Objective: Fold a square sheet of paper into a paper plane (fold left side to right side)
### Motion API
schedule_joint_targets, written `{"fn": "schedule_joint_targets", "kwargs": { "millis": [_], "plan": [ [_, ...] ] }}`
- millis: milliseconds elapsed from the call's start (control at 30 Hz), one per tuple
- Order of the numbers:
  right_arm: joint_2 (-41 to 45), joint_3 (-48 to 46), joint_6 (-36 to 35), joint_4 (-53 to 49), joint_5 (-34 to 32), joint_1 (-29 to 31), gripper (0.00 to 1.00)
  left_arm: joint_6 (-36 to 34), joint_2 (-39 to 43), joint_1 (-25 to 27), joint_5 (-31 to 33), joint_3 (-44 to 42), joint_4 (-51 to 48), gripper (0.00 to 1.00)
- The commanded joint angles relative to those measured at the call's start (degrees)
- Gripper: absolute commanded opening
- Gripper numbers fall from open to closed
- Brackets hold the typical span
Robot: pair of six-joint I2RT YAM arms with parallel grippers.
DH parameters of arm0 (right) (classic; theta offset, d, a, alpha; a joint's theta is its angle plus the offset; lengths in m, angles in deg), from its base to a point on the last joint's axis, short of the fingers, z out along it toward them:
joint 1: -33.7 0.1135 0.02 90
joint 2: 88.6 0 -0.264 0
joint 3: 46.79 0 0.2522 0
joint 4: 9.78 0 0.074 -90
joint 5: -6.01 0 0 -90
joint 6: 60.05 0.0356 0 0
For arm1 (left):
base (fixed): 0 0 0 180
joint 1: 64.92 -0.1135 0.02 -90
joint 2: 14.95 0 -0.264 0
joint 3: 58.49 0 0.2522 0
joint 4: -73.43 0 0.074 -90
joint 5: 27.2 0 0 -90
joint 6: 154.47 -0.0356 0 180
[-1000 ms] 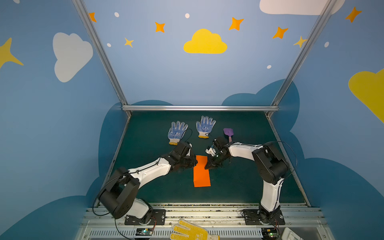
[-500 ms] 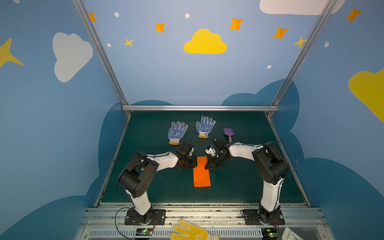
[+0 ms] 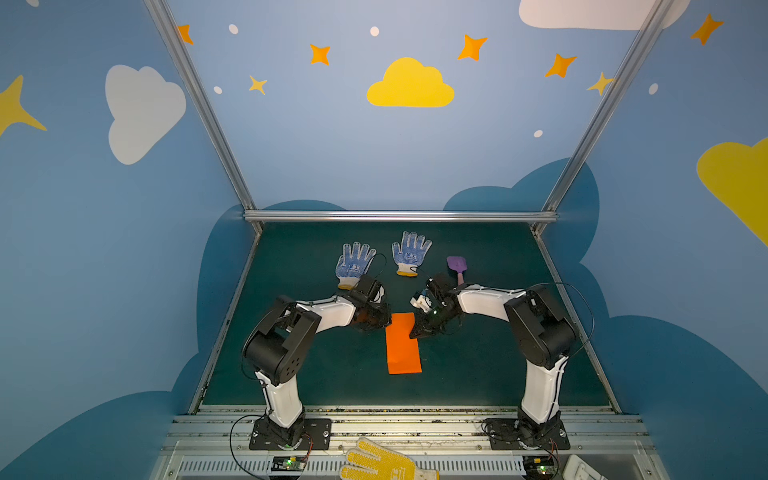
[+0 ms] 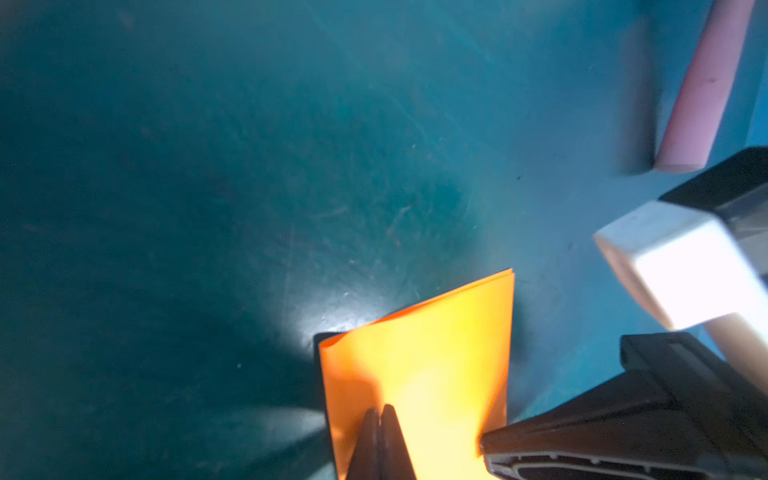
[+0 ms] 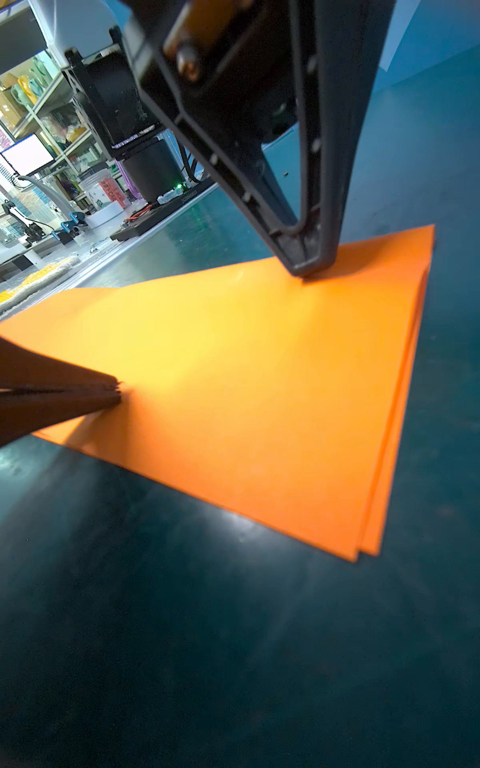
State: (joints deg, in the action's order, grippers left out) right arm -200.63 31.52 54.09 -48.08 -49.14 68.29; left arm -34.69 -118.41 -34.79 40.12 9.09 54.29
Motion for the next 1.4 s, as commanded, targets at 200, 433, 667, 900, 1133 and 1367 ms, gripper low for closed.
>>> {"fn": "schedule_joint_targets", "kwargs": {
  "millis": [200,433,667,900,1133,1367],
  "plan": [
    [-0.5,2.6,-0.4,-5.0,-11.2,-1.4,0.00,-1.3,-0.5,0.1,4.6,-2.4,-1.4,0.04],
    [5.9,3.6,6.2,-0.4,-4.6,0.8,0.00,-1.2,-0.5,0.2,4.9,-3.8,-0.6,0.04],
    [6.4,-2.1,18.6,13.6,-2.6,5.6,0.00,-1.1,-0.8,0.3,4.2,-4.2,0.1,0.04],
    [2.4,-4.9,26.9,25.2,-2.1,9.5,0.00,-0.9,-1.0,0.3,3.7,-4.3,0.6,0.04],
    [-0.7,-5.1,29.4,29.7,-2.6,10.7,0.00,-0.9,-0.9,0.3,3.5,-4.4,0.7,0.04],
    [-2.8,-5.6,30.0,31.0,-2.5,10.7,0.00,-0.9,-0.8,0.3,3.5,-4.5,0.8,0.04]
  ]
}}
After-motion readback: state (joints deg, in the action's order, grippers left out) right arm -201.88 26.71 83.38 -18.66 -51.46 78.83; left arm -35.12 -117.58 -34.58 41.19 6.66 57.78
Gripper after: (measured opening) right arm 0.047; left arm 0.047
